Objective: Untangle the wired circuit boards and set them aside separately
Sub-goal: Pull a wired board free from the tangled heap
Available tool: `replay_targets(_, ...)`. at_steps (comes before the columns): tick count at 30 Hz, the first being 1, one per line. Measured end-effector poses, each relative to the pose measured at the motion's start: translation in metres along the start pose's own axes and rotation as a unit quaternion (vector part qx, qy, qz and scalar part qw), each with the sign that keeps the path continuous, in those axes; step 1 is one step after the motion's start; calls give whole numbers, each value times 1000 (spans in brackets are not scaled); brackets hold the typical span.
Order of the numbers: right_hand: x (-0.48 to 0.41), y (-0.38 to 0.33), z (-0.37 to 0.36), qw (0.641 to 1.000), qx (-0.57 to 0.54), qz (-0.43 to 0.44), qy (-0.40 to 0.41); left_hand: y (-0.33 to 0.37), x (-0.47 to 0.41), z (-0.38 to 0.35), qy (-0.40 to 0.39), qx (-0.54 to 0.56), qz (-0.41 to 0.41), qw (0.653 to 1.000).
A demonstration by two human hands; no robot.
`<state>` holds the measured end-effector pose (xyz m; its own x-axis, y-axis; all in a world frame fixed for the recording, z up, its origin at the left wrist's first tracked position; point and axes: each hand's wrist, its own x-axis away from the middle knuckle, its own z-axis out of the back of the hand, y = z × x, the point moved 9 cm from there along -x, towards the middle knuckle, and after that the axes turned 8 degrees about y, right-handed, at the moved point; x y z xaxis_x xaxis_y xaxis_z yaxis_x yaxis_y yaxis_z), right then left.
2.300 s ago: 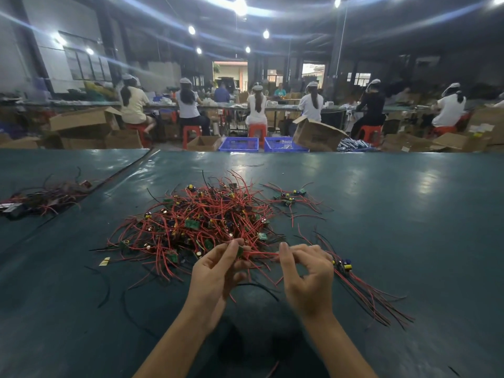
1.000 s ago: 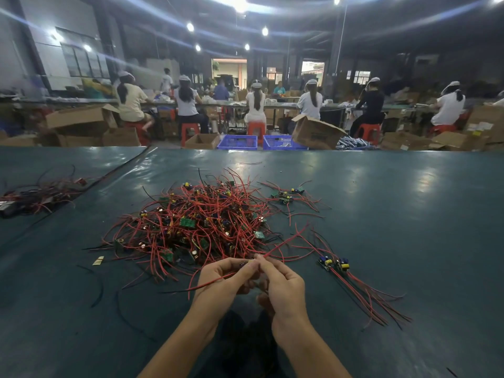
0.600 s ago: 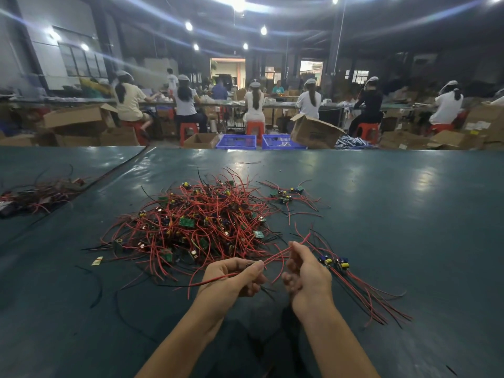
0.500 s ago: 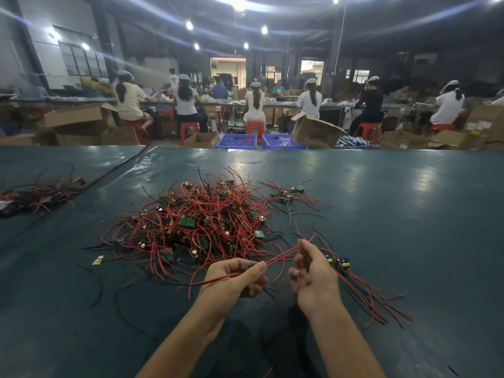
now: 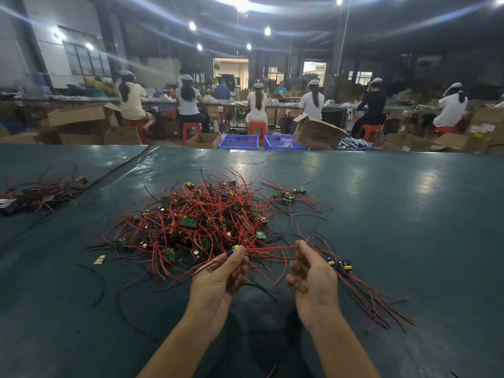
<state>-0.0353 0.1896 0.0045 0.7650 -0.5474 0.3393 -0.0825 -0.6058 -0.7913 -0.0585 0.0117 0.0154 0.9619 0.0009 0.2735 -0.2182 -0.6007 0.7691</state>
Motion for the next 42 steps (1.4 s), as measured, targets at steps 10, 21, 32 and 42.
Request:
replay_targets(10, 16, -13, -13, 994, -58, 24, -85, 9, -5, -2, -17, -16, -44, 999)
replay_targets(21, 23, 17, -29, 985, 80, -19, -155, 11, -8, 0, -41, 170, 53, 983)
replay_targets(32, 32, 30, -40, 964, 163, 11, -209, -9, 12, -26, -149, -124, 63, 979)
replay_targets(42, 26, 28, -31, 969, 188, -3, -158, -5, 12, -18, -140, -253, -2, 957)
